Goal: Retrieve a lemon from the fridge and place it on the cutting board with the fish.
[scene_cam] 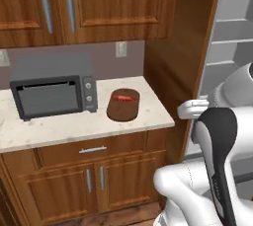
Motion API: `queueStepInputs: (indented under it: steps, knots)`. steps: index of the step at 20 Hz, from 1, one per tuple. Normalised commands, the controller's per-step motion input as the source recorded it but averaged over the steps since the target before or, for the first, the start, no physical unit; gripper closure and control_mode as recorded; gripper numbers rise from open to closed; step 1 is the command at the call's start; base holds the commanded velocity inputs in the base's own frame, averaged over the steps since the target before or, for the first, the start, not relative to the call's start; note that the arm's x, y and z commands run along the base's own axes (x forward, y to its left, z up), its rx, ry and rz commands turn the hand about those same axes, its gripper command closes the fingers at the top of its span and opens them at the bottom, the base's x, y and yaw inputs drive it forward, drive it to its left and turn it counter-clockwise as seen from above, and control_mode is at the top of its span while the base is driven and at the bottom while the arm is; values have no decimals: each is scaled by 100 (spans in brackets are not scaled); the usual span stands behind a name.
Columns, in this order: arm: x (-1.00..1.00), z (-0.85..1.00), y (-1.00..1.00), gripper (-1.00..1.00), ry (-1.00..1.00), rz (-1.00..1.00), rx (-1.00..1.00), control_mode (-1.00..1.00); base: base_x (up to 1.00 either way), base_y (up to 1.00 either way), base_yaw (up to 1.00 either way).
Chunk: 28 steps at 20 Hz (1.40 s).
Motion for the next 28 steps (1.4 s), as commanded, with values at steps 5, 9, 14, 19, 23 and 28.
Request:
queueStepInputs:
  steps: [5,9,14,19,23,28]
  knots:
    - [0,0,0,100,0,0,0,100,3,38,-10]
    - [0,0,0,100,0,0,0,100,10,27,-18]
    - [0,0,0,100,0,0,0,100,28,63,-31]
    - [0,0,0,100,0,0,0,100,50,68,-24]
    - [0,0,0,100,0,0,0,100,53,36,-16]
    - [0,0,0,100,0,0,0,100,41,5,-3]
